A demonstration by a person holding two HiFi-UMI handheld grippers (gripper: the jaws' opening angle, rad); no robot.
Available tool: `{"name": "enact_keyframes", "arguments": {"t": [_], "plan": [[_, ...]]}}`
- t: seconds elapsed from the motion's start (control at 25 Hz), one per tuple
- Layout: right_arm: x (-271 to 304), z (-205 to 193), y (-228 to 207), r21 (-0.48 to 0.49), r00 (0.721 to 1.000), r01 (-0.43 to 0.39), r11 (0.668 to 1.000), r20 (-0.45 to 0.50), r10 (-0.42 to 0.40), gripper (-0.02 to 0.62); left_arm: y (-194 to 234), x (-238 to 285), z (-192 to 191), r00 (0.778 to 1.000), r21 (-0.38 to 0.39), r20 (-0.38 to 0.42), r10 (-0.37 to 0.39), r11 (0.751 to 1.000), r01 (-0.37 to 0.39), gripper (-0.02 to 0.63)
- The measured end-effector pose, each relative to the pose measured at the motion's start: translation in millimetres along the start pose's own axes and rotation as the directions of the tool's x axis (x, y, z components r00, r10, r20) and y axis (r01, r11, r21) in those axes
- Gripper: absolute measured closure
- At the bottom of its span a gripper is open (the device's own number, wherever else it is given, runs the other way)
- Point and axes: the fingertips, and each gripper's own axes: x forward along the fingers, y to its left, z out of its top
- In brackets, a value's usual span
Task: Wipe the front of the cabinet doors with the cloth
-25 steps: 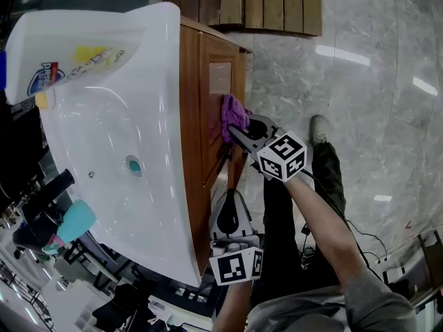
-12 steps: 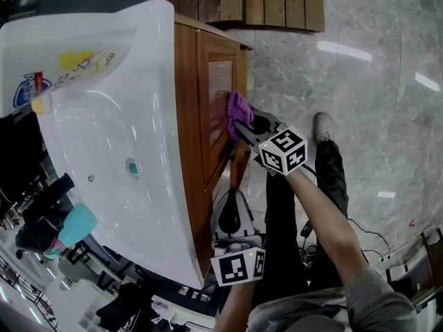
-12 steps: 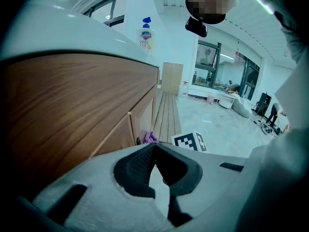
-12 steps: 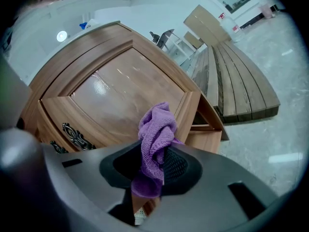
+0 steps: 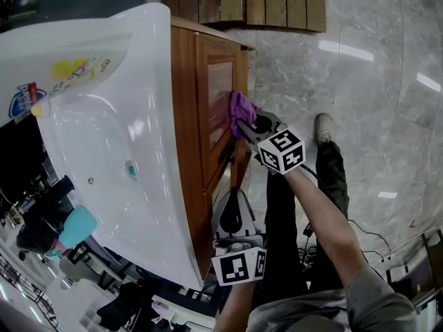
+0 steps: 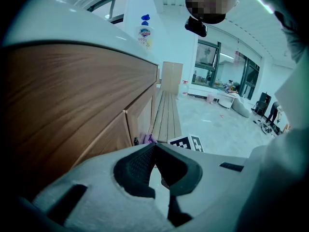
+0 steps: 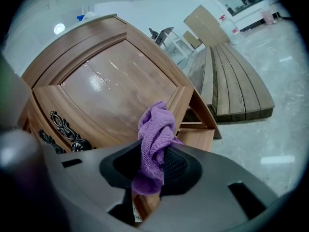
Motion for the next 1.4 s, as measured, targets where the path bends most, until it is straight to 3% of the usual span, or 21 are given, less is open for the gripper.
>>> {"name": "enact_keyframes", "arguments": {"t": [0.36,0.68,1.04,1.4], "plan": [[11,-25,-31,0.028,0.991,0.07,0.997,-0.112,-0.067,0.492,-1,7,-2,1.0,-0.012,-0.002,0.002,1.0,-0.002,0.597],[4,-37,-42,0.085,0.988,0.106,0.991,-0.125,-0.095,0.492,6,6,3,1.0,-0.01,0.006,0.019,1.0,-0.019,0.597],[-22,-25,-52,0.114,0.988,0.135,0.984,-0.09,-0.125,0.492,-3,3,7,1.0,-0.011,0.01,0.007,1.0,-0.007,0.597],[-59,25,-36,0.118,0.996,0.089,0.989,0.019,-0.092,0.492,-17,-3,15,1.0,-0.004,0.015,-0.005,1.0,0.005,0.597]]}}
